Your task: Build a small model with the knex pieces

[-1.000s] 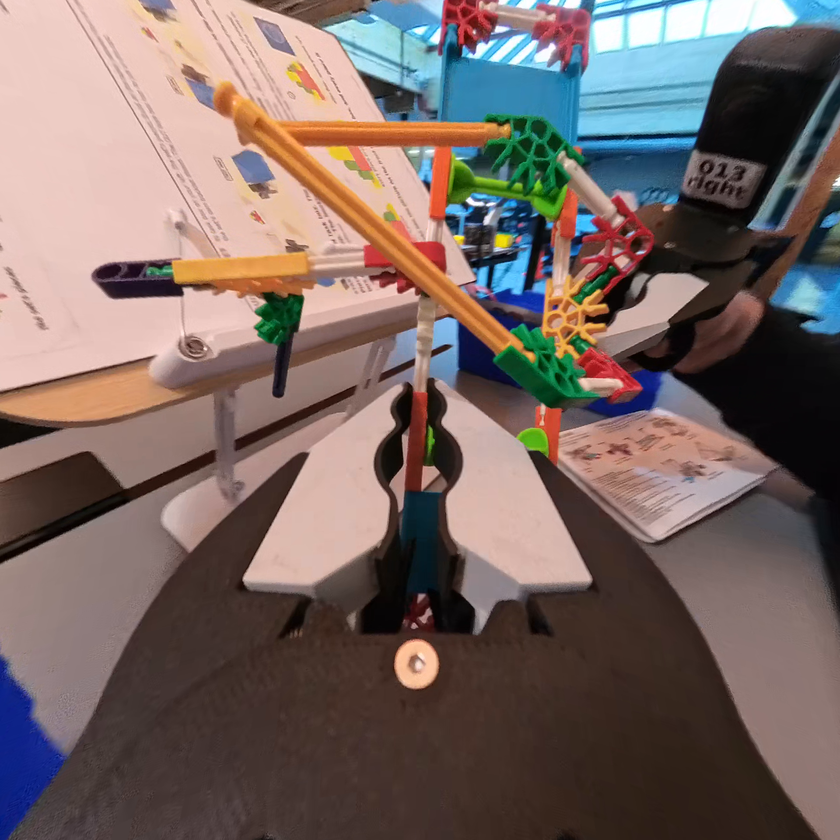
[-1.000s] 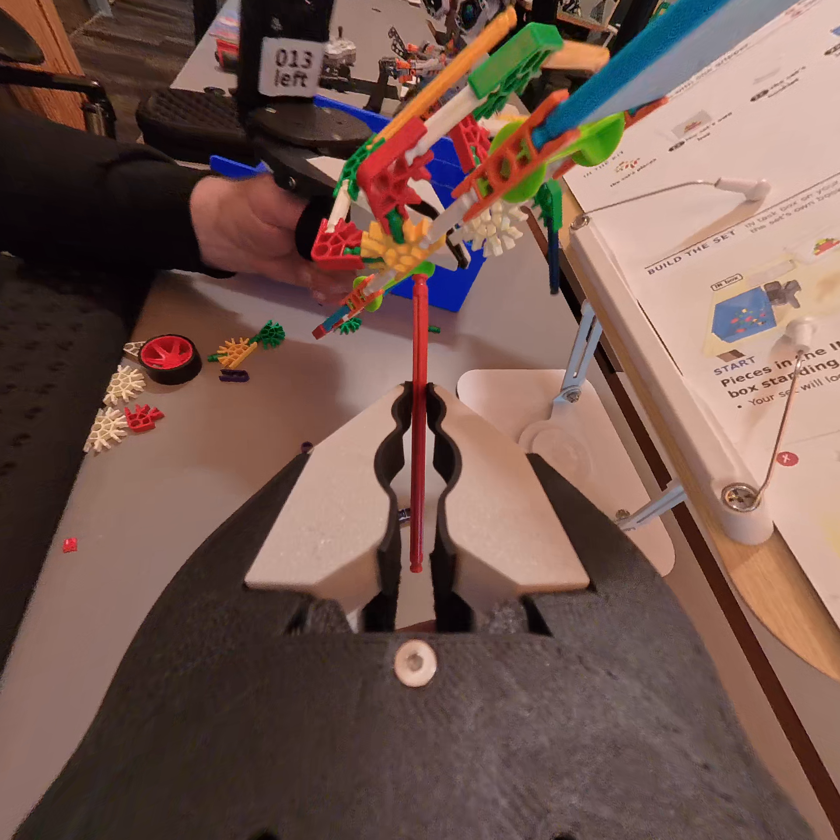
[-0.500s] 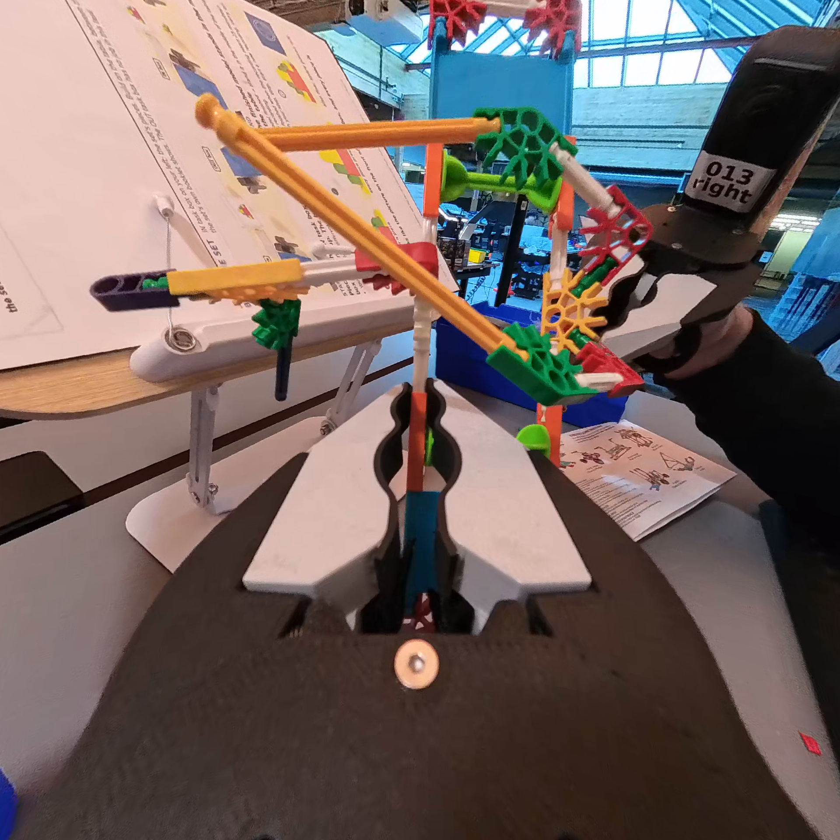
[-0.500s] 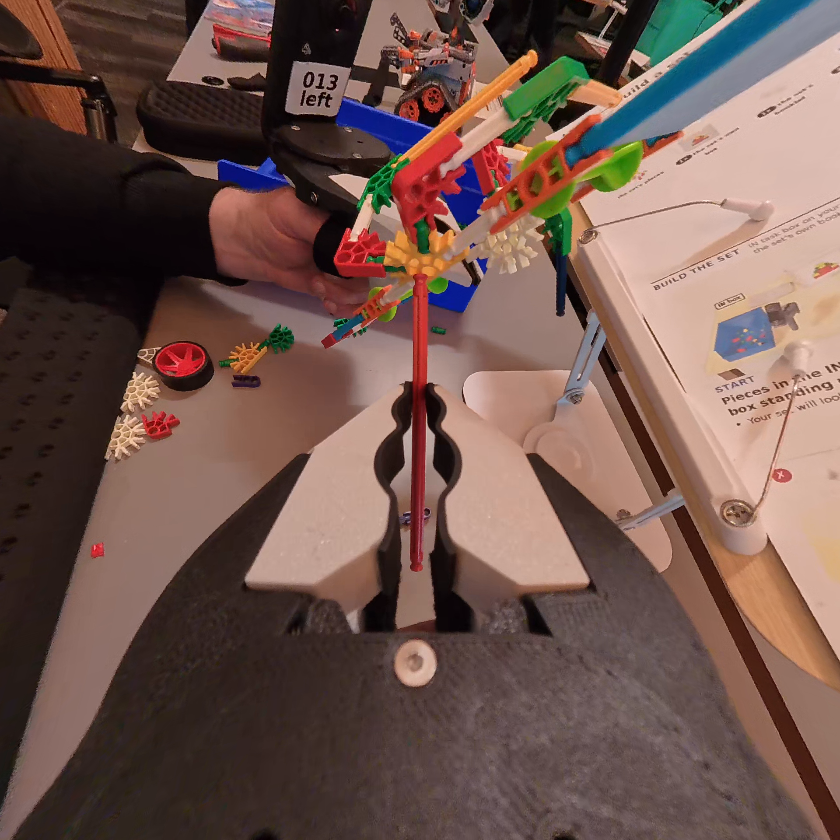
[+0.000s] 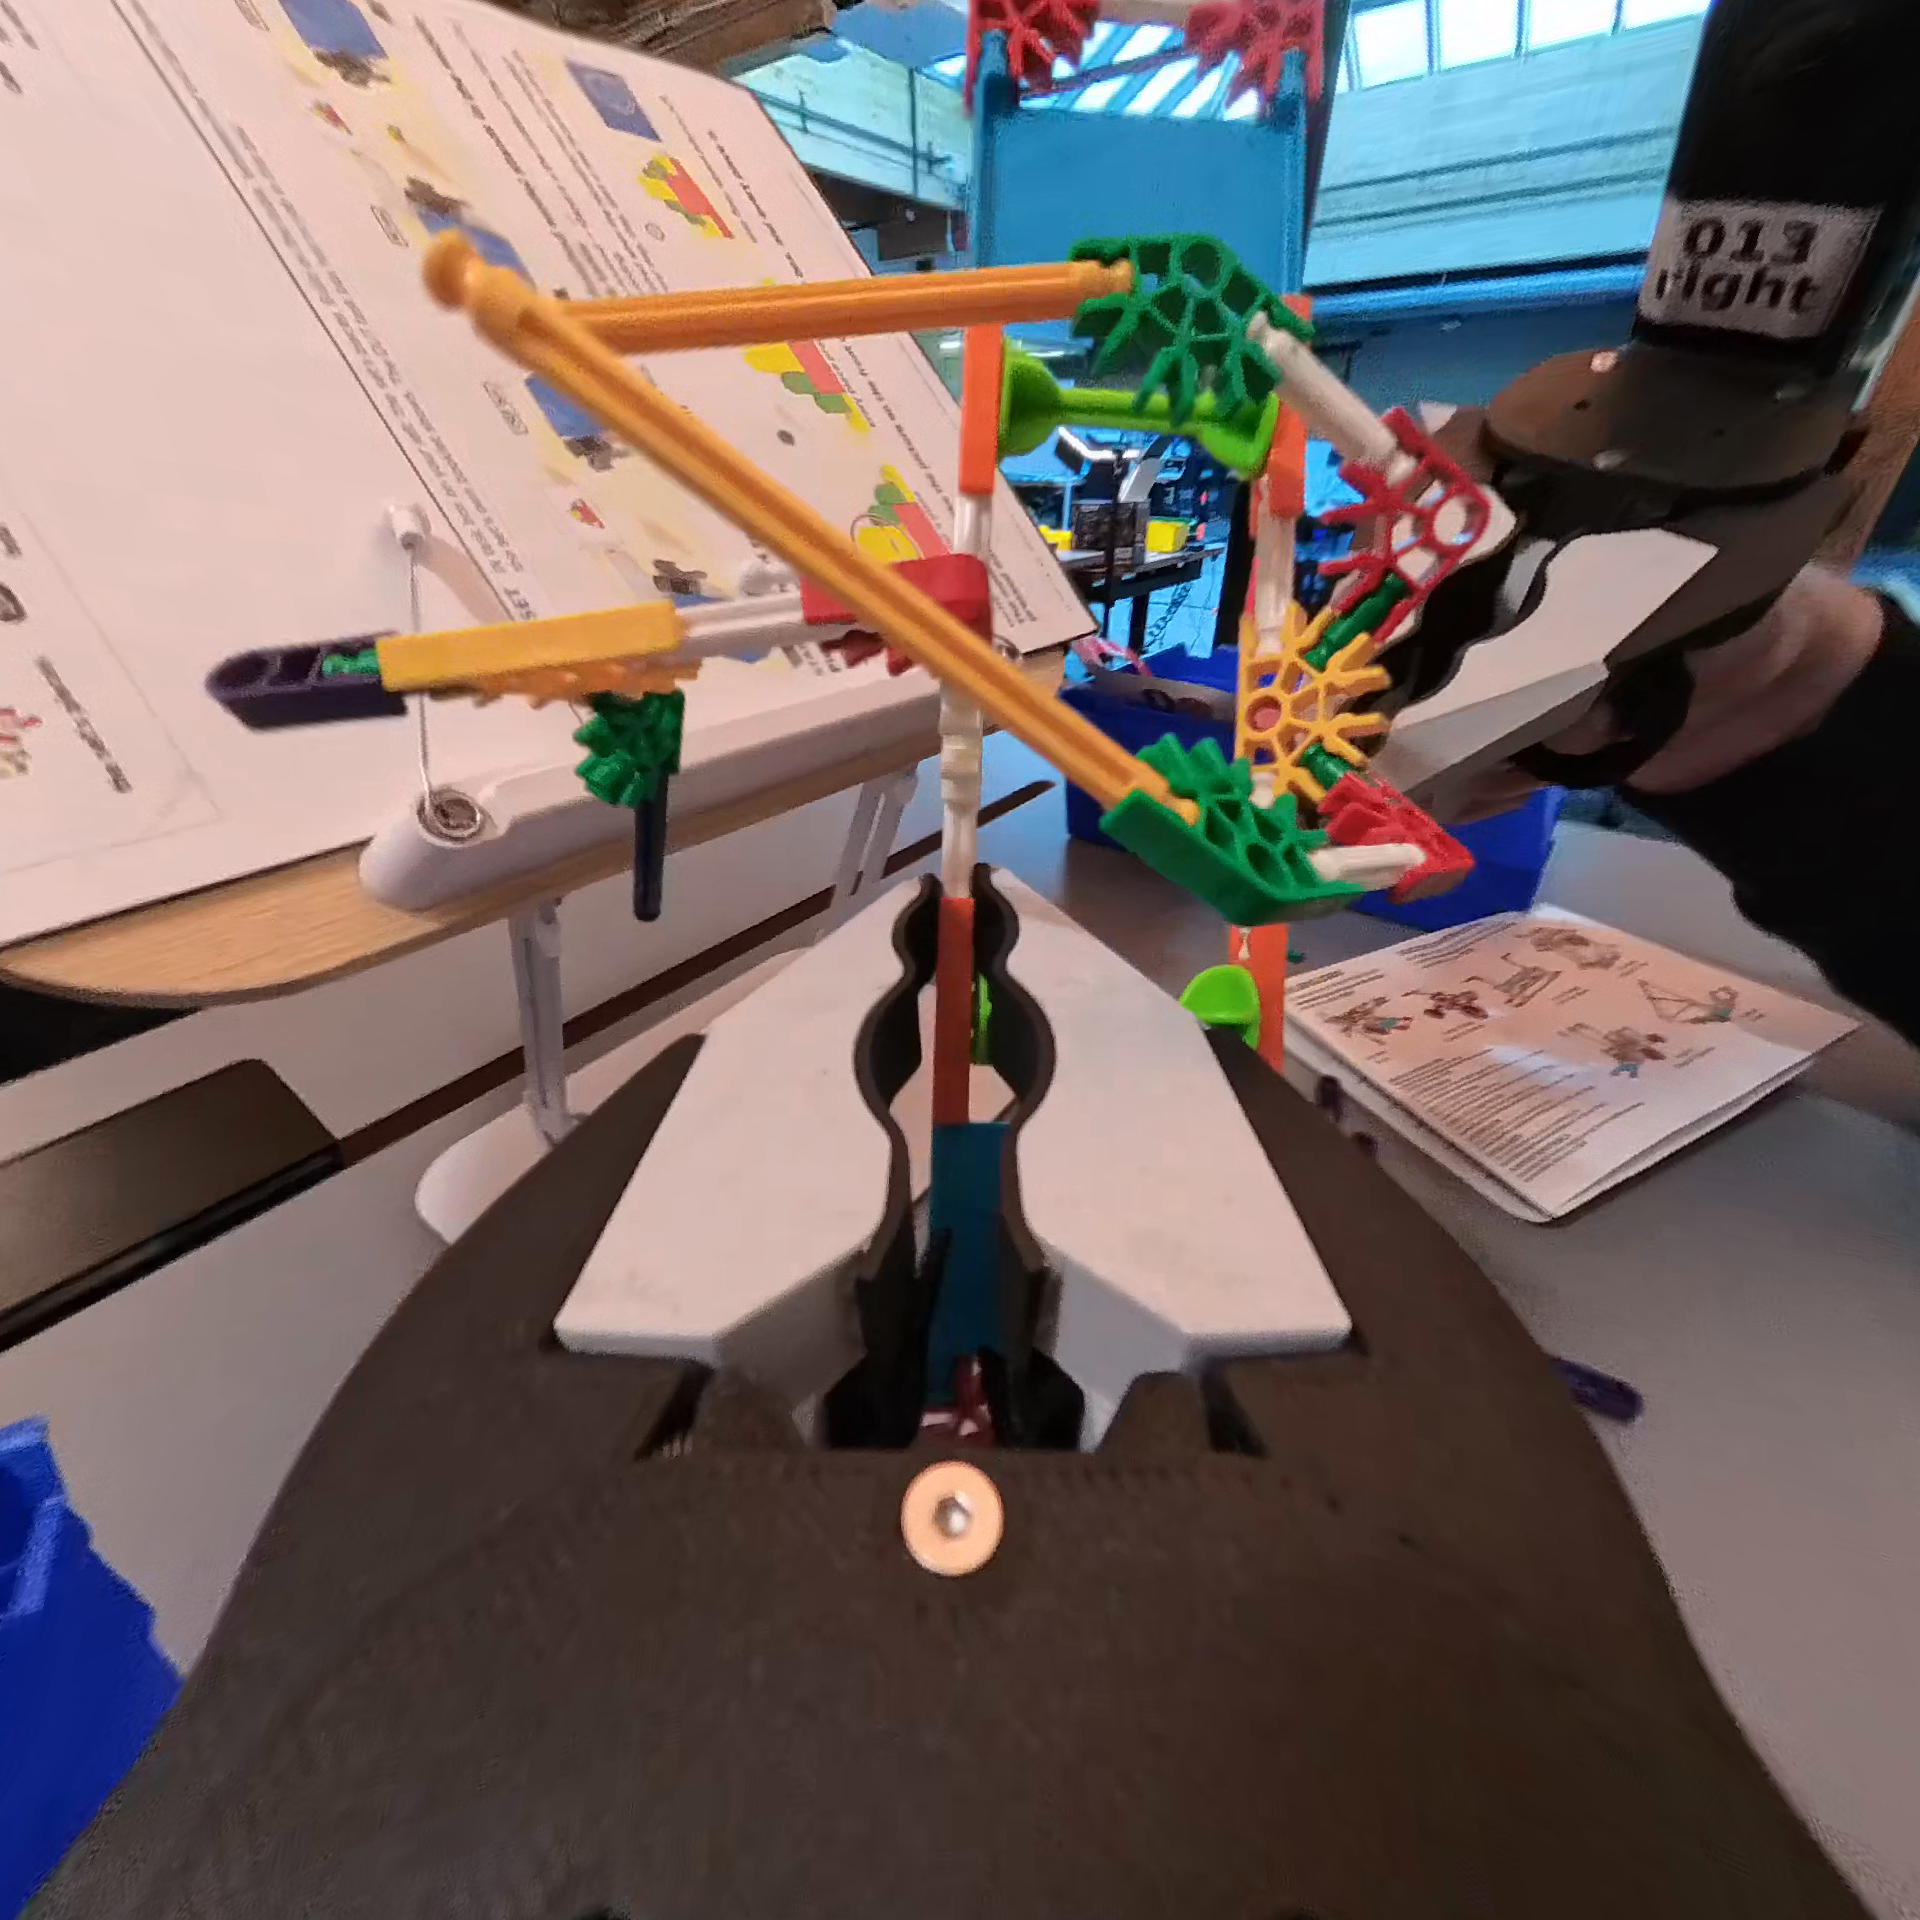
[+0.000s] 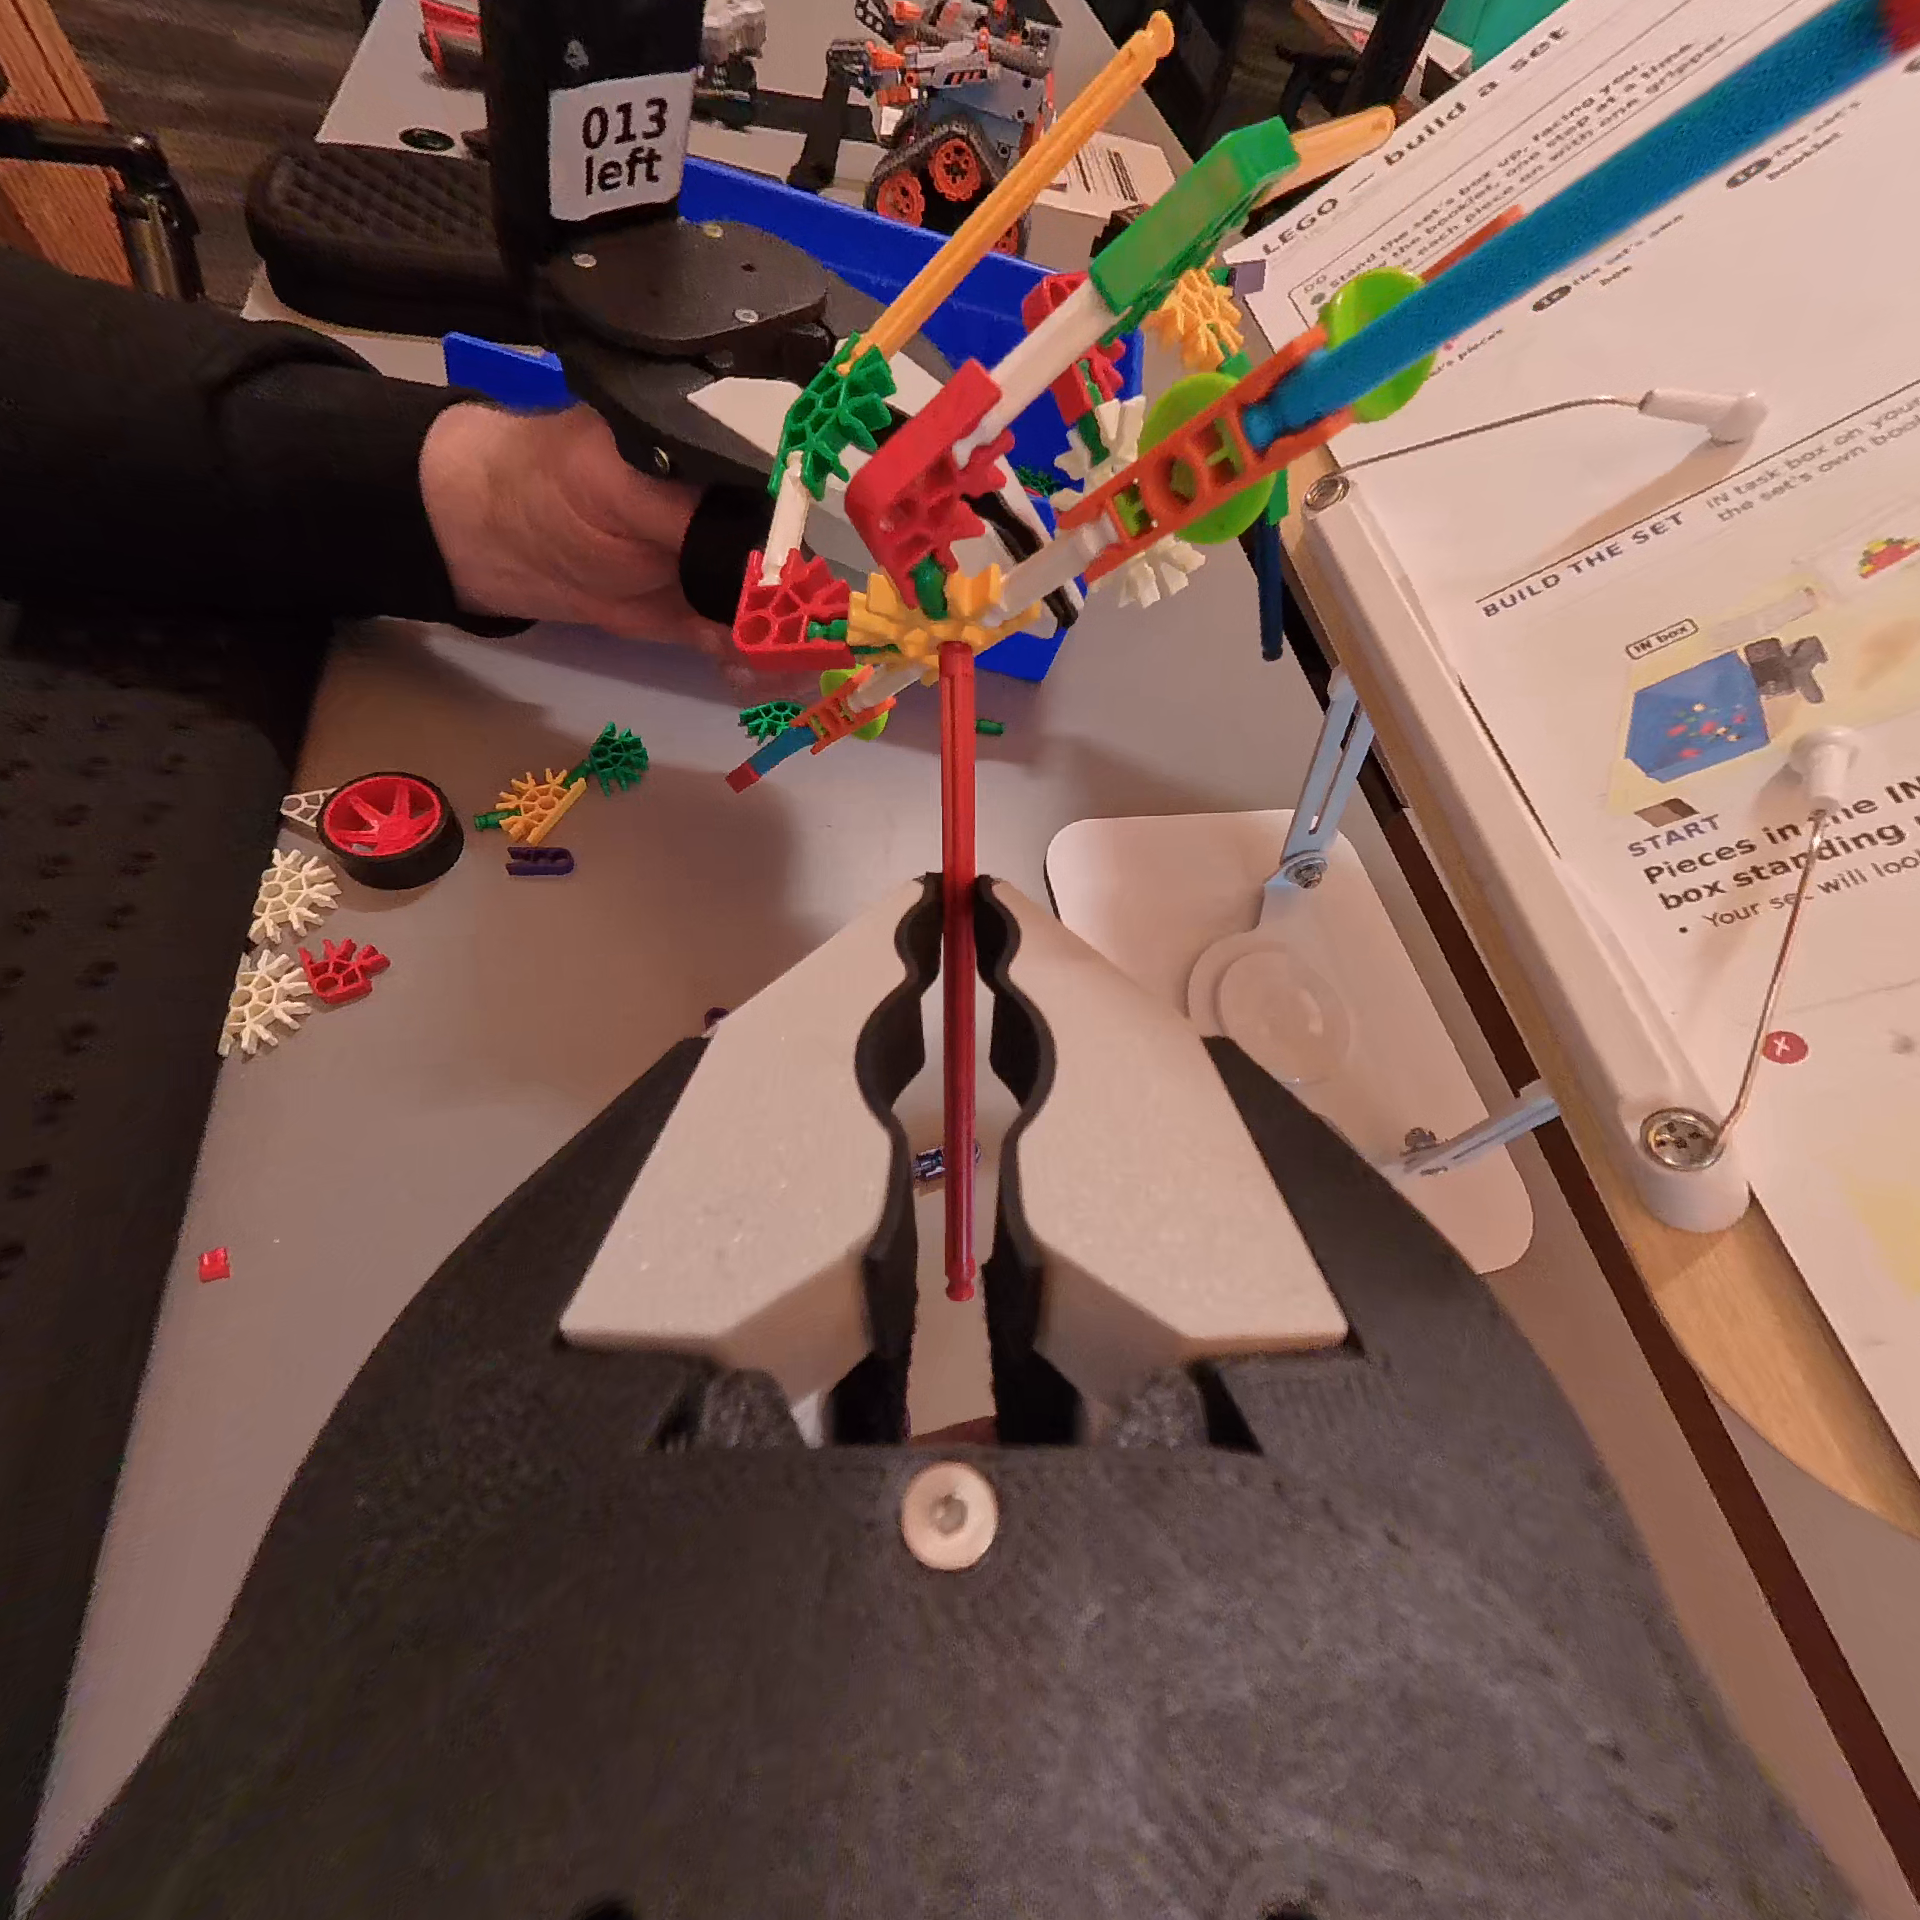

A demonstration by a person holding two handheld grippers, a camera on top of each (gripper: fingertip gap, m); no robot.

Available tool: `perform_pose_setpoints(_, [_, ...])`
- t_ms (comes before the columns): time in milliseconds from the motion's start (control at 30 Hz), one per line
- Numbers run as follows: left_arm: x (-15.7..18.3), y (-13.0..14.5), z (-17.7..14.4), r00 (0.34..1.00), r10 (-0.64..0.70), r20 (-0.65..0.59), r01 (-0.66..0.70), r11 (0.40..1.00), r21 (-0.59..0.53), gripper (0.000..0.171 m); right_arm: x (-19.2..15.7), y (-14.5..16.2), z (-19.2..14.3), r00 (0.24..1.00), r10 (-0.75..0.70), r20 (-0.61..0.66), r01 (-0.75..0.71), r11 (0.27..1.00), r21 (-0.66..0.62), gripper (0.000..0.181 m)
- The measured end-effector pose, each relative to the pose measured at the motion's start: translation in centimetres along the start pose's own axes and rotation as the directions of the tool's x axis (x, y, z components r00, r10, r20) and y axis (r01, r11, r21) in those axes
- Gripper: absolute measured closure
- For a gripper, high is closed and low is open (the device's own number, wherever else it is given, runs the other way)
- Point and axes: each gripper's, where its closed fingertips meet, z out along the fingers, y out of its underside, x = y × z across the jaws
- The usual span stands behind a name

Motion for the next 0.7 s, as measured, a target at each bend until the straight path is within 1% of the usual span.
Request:
perform_pose_setpoints(33, [0.2, 0.0, 0.0, 1.0, 0.031, 0.002, -0.031, 0.999, -0.006, 0.169, -0.1, 0.0, 0.0, 1.0, 0.0, 0.001, 0.0, 1.0, -0.004, 0.179])
perform_pose_setpoints(100, [0.5, 0.0, 0.1, 0.999, 0.05, -0.003, -0.05, 0.999, -0.018, 0.168, -0.1, 0.1, 0.1, 1.0, -0.011, -0.004, 0.011, 1.0, -0.012, 0.179])
perform_pose_setpoints(267, [0.1, 0.0, 0.0, 0.983, 0.17, 0.063, -0.167, 0.985, -0.048, 0.168, -0.1, 0.2, 0.1, 1.0, -0.021, -0.019, 0.02, 0.999, -0.037, 0.179])
perform_pose_setpoints(400, [-0.4, 0.0, -0.2, 0.953, 0.28, 0.116, -0.272, 0.959, -0.083, 0.169, -0.1, 0.3, -0.1, 1.0, -0.019, -0.02, 0.018, 0.999, -0.049, 0.179])
perform_pose_setpoints(467, [-0.4, 0.3, -0.1, 0.921, 0.367, 0.131, -0.353, 0.928, -0.12, 0.168, -0.1, 0.5, 0.1, 1.0, -0.022, -0.021, 0.02, 0.998, -0.056, 0.179])
perform_pose_setpoints(633, [0.3, 0.5, 0.2, 0.895, 0.426, 0.13, -0.41, 0.902, -0.132, 0.168, -0.4, 0.6, 0.9, 1.0, -0.006, 0.0, 0.006, 0.999, -0.049, 0.179])
perform_pose_setpoints(700, [0.3, 0.6, 0.3, 0.892, 0.43, 0.138, -0.414, 0.901, -0.132, 0.169, -0.5, 0.5, 1.2, 1.0, 0.015, 0.013, -0.015, 0.999, -0.035, 0.179])
